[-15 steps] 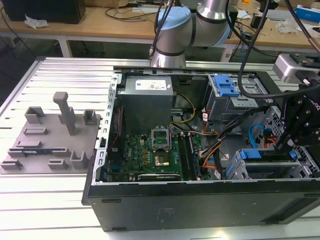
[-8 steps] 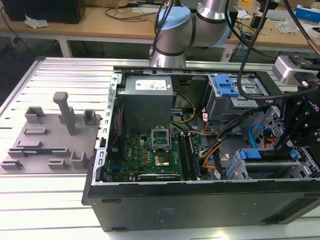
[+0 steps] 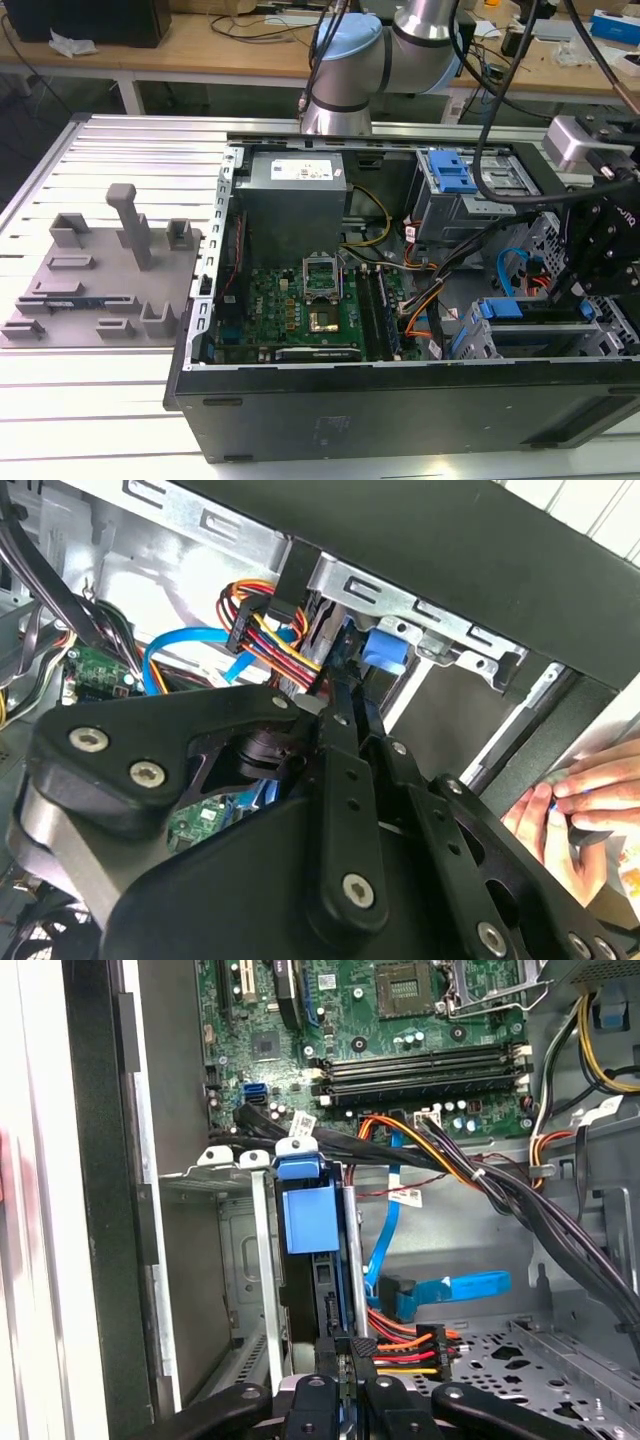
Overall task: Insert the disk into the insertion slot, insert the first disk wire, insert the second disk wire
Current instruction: 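Insert the first disk wire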
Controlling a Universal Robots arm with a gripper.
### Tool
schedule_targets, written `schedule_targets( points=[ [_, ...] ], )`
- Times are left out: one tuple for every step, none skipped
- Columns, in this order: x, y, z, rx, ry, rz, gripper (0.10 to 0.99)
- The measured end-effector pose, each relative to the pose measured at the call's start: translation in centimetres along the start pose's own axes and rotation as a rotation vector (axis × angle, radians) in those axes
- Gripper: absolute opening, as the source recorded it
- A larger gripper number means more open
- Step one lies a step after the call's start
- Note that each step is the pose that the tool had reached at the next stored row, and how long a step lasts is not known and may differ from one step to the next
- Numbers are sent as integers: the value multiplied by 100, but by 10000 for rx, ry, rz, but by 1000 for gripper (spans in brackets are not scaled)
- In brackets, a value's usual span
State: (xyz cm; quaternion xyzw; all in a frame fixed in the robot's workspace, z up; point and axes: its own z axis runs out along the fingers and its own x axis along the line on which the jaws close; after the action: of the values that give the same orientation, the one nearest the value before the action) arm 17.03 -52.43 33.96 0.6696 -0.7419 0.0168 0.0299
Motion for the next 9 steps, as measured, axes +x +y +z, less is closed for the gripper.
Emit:
schedule_targets(
  points=[
    [1, 0, 2, 1, 2, 0, 165],
    [2, -1, 10, 0, 1, 0, 165],
    [3, -1, 15, 1, 1, 0, 165],
    [5, -1, 25, 2, 6, 0, 165],
    [6, 4, 30, -2, -3, 2, 173],
    [6, 7, 12, 0, -1, 0, 294],
    [7, 9, -64, 1, 4, -1, 361],
    [5, 12, -129, 2, 11, 0, 361],
    [0, 15, -243, 3, 13, 1, 361]
  ],
)
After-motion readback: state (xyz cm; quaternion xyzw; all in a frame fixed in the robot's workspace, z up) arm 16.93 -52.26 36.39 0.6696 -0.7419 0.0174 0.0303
